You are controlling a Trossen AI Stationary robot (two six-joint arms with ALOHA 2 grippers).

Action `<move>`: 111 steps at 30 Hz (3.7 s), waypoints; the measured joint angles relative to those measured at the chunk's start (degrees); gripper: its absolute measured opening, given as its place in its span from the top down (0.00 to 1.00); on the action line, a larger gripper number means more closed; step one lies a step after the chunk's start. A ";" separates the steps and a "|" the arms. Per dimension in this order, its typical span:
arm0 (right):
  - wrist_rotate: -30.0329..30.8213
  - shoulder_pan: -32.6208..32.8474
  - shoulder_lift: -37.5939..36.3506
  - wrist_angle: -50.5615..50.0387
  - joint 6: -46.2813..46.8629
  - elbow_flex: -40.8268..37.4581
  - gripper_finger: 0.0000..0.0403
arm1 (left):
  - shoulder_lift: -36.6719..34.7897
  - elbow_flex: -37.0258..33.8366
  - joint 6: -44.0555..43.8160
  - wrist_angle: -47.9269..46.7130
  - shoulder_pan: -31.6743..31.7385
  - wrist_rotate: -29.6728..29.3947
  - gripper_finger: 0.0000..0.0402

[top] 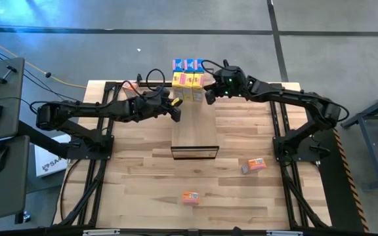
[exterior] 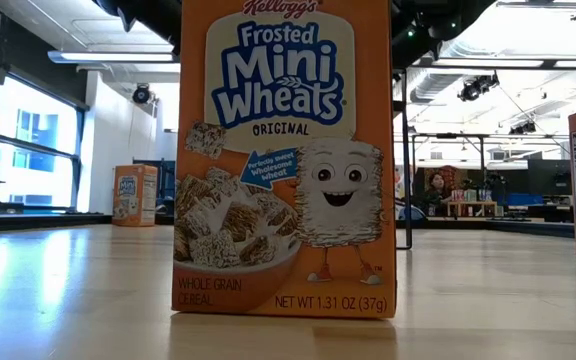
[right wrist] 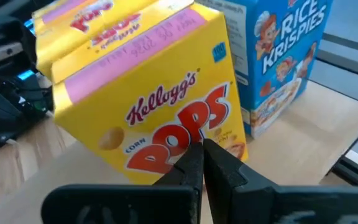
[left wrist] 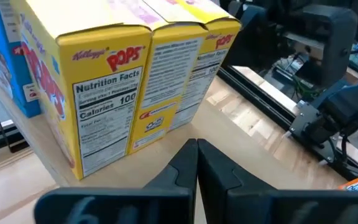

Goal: Stack cereal on shelf
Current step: Put the yellow cereal box on the shelf aligned with the yellow cereal boxes, then put the bottom right orange cereal box on the shelf

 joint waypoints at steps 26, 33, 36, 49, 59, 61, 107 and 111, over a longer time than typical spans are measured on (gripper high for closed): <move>8.22 25.30 -22.98 -49.00 52.30 0.00 0.45 | -7.91 -0.02 2.17 -10.18 4.70 17.91 1.00; 10.69 48.26 -21.86 -57.14 105.55 0.00 0.40 | -7.91 -0.02 3.62 -11.08 8.54 28.22 1.00; 7.20 54.54 -19.89 -58.04 118.00 0.00 0.40 | -7.91 -0.02 4.51 -11.09 9.32 31.32 1.00; -11.59 53.85 -14.49 -65.57 86.78 0.60 0.40 | -7.89 -0.02 12.79 -12.11 11.39 36.64 1.00; -14.99 51.71 -13.29 -74.73 35.31 1.29 0.36 | -7.89 -0.02 16.05 -12.22 13.03 37.47 1.00; -13.95 51.34 -12.61 -76.15 29.80 1.29 0.32 | -7.89 -0.02 15.80 -12.21 12.97 37.42 1.00; -0.51 57.57 -7.97 -62.63 13.15 -6.08 0.44 | -7.87 -0.02 10.49 -13.88 5.60 26.64 1.00; -1.17 57.55 -7.97 -63.18 15.11 -4.05 0.47 | -8.30 -0.02 10.48 -14.03 5.60 25.29 1.00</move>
